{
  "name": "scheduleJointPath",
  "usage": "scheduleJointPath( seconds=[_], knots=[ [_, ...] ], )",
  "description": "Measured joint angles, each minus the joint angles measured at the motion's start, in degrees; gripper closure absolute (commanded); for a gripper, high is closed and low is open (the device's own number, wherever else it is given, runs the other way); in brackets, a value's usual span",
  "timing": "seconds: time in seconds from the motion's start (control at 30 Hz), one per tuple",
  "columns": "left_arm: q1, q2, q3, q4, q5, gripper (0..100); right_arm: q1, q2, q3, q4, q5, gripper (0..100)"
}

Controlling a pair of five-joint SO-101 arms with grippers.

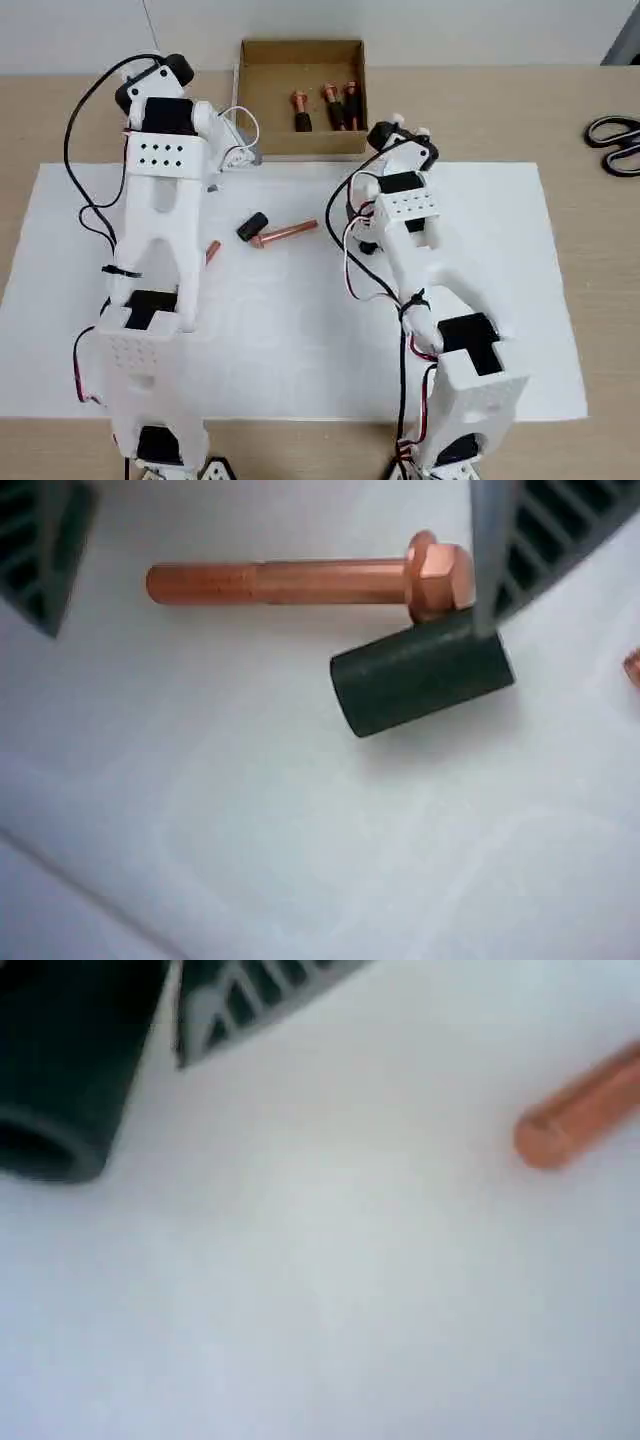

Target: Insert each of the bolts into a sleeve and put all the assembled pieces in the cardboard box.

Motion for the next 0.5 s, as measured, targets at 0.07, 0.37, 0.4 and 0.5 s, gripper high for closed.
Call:
scheduleJointPath(
  seconds=[0.07,0.37,0.4,0.5],
  knots=[
    [0.0,0.0,0.0,0.0,0.0,75,0.0,0.26,0.0,-0.09,0.0,83.8],
    [-0.09,0.0,0.0,0.0,0.0,75,1.41,4.4,-0.79,-0.09,0.0,99.6],
    [-0.09,0.0,0.0,0.0,0.0,75,1.41,4.4,-0.79,-0.09,0.0,99.3],
    [-0.97,0.0,0.0,0.0,-0.09,75,1.58,4.4,-0.97,-0.09,0.0,99.4]
  ],
)
